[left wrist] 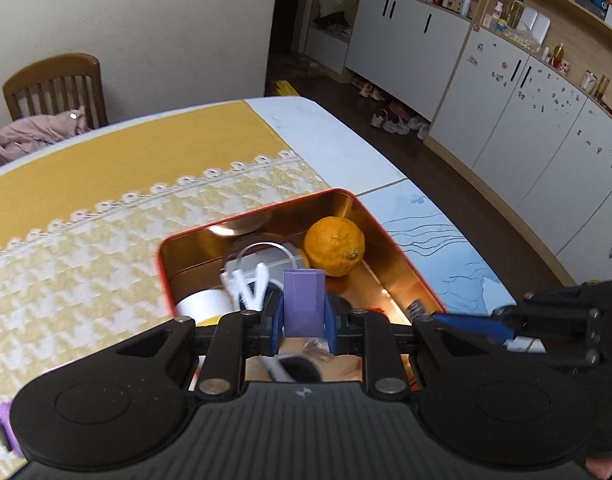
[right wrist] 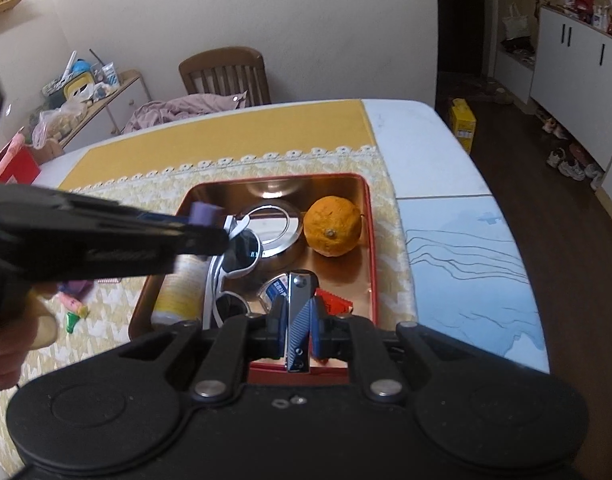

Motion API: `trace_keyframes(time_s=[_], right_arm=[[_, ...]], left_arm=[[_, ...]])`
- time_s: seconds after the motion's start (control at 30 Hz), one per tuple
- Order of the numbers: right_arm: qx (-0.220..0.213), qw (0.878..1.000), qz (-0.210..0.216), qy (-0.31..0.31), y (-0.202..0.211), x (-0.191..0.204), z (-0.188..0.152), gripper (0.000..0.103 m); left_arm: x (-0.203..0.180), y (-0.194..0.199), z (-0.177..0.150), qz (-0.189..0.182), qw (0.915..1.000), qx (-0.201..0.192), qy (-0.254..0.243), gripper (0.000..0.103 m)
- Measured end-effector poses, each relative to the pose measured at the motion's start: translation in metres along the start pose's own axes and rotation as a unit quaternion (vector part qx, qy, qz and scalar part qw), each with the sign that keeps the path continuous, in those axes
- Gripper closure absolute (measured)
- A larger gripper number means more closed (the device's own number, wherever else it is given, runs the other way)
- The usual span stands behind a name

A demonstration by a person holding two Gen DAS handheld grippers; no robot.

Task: Organize rigid objects
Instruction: 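Carry the purple block with the left tool while the right tool carries the clipper to the red box, then release the purple block into the red box with the left tool while the right tool releases the clipper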

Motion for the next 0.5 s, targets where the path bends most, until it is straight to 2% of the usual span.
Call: trace_keyframes(time_s=[0.5], right_arm=[[0.046, 0.997, 0.039, 0.056, -0.034, 0.005, -0.012, 0.093]], left_arm=[[-0.02, -0.069, -0.003, -0.018, 0.9976, 0.067, -0.001, 0.083]])
Point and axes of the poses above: each gripper's, at about its wrist camera, not at the fingertips, and y roughly against the way its jaws point, x to its left, z to its top, the point moved 4 cm from there along -y, roughly the way its jaws point, and after that the axes turned 15 degrees about -x, right-handed, at the moved point
